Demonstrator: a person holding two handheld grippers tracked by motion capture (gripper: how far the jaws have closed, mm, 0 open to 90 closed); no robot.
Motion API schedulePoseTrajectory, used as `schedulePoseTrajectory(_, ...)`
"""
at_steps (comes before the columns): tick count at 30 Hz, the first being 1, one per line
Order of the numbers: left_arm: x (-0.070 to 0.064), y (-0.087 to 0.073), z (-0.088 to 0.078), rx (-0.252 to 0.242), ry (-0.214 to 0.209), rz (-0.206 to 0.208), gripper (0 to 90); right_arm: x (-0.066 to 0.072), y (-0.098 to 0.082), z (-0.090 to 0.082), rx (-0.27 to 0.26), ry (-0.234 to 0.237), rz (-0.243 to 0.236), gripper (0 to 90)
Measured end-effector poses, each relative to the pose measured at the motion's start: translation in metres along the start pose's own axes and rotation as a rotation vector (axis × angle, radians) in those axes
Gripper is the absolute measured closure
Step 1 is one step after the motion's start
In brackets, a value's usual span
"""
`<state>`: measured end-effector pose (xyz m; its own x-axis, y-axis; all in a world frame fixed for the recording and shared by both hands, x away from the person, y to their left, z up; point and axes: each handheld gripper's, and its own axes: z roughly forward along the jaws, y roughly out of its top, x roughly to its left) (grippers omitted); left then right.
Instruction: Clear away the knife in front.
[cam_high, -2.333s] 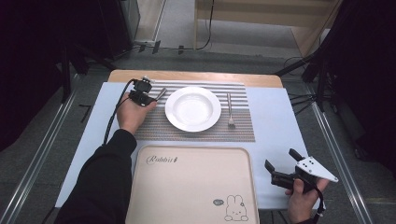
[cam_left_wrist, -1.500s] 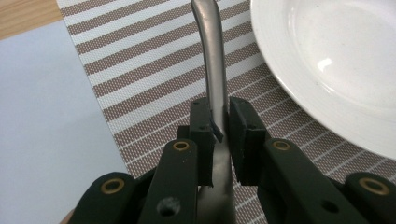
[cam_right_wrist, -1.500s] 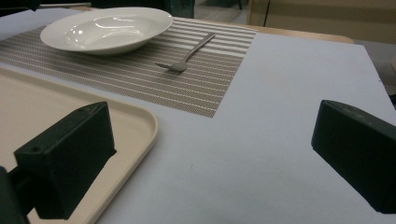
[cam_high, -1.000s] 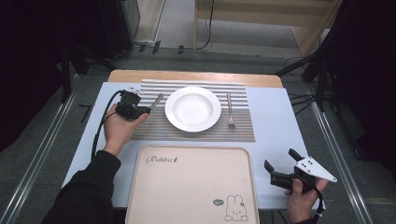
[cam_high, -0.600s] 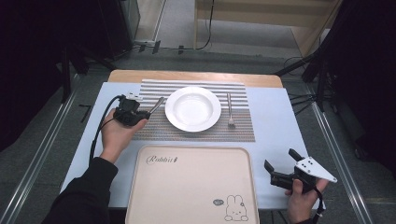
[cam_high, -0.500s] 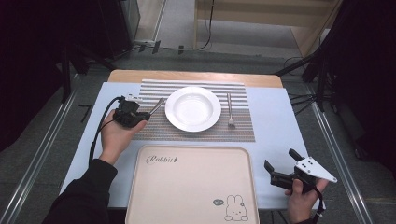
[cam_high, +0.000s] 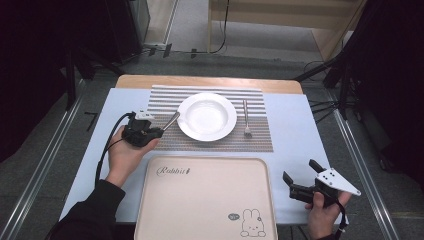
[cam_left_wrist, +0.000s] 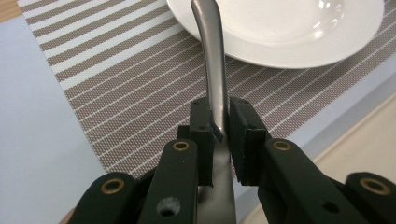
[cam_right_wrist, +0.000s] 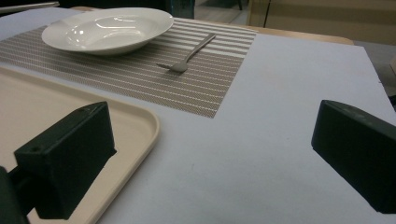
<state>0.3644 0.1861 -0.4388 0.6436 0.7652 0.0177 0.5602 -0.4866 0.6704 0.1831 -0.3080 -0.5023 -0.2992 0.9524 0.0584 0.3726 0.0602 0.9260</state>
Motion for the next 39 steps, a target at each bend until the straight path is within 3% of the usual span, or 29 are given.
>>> schedulePoseTrajectory(19, -0.028, -0.027, -0.02, -0.05, -0.049, 0.008, 79.5, 0.001, 0.0, 0.0, 0.0, -0.001, -0.003, 0.0)
schedulePoseTrajectory(39, -0.066, -0.054, -0.026, -0.072, -0.119, 0.034, 79.5, 0.001, 0.0, -0.001, -0.001, -0.003, -0.002, 0.0)
